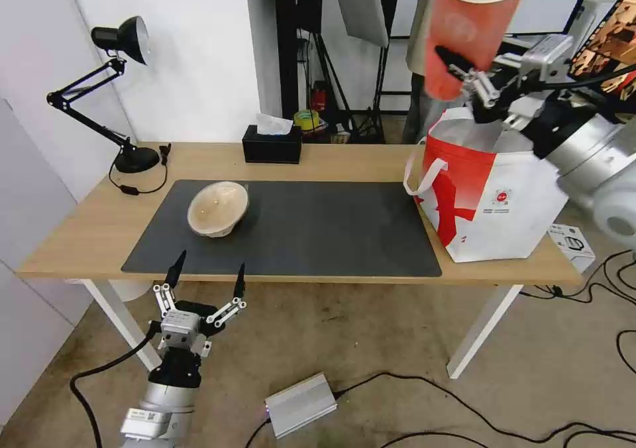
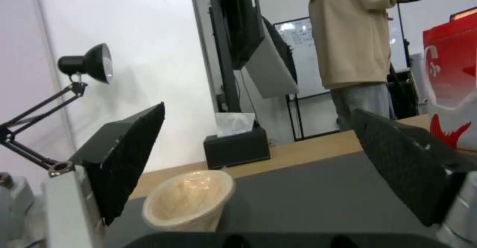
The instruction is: Pick up the trash from the table and place it into the takeout bag.
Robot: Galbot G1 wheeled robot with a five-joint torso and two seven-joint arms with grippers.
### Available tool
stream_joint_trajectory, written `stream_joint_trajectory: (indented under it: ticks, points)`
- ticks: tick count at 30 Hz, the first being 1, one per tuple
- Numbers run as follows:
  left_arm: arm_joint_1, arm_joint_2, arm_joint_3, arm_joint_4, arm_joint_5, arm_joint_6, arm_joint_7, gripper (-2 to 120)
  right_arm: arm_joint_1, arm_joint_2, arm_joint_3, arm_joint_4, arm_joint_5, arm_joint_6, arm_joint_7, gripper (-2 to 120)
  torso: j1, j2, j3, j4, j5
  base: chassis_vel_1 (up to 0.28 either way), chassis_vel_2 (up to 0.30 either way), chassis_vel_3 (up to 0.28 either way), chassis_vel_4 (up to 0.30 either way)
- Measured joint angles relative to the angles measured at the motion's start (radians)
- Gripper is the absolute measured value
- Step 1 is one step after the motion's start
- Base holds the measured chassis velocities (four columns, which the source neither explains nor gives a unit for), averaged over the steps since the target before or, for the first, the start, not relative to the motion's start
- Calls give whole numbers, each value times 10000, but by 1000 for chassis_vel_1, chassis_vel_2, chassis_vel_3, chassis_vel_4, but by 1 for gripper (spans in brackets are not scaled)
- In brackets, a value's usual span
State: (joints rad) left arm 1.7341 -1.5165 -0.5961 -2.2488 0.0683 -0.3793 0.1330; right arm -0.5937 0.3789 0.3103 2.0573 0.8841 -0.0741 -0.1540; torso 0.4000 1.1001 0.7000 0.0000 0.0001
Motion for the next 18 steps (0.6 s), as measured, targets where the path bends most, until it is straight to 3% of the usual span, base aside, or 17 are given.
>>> stream_joint_trajectory:
  ticks: [18]
  points:
    - [-336,-126,87,-51,-287,-76,40,100,635,-1794,-476,-2895,-2082,876,-2127,3,0,-2,0,-1,1,0,0,0,0]
